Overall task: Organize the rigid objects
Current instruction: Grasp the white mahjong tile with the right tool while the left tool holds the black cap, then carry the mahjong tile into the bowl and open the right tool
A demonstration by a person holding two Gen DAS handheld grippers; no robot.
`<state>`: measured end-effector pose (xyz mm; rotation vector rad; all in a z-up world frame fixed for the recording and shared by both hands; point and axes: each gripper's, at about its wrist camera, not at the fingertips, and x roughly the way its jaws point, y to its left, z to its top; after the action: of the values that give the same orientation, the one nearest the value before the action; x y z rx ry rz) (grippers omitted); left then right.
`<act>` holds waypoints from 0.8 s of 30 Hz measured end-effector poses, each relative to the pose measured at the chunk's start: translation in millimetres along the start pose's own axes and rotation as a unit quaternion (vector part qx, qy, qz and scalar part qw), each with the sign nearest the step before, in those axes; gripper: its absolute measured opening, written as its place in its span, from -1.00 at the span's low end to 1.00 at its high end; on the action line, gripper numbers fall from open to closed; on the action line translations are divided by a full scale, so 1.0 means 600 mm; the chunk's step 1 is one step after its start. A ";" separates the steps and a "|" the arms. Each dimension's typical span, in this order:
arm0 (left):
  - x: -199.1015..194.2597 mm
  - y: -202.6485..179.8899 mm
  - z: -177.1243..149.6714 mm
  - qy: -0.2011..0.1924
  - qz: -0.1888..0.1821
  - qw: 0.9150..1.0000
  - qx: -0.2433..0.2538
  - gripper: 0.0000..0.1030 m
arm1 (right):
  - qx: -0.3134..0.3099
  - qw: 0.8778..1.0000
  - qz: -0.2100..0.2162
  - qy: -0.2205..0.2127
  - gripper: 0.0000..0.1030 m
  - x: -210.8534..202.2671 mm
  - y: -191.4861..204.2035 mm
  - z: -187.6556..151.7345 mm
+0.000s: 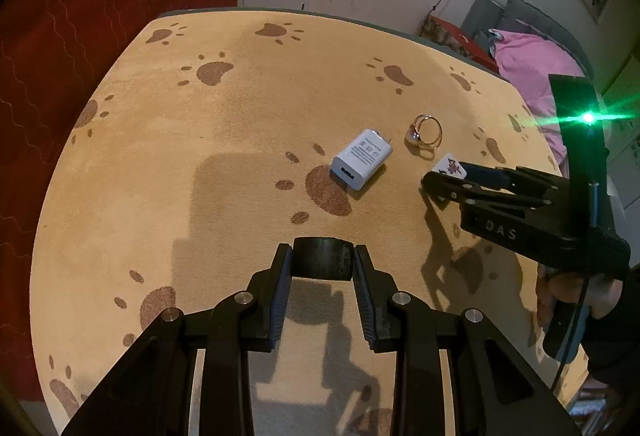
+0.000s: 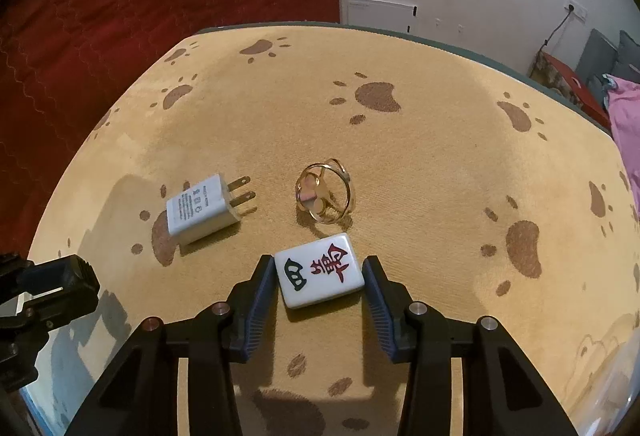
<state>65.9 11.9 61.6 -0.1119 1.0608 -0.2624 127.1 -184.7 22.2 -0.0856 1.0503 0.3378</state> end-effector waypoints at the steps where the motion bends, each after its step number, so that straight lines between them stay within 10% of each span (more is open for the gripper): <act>1: 0.000 0.000 0.000 0.000 -0.001 1.000 0.000 -0.40 | 0.002 1.000 0.002 0.000 -0.09 -0.003 -0.001 -0.001; 24: -0.058 -0.093 -0.028 -0.023 0.007 1.000 0.011 -0.40 | 0.080 0.996 0.021 -0.029 -0.09 -0.159 -0.074 -0.119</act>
<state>26.5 -31.7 95.1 -0.0913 1.0118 -0.2581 38.5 -264.8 64.6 0.0894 1.0200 0.2907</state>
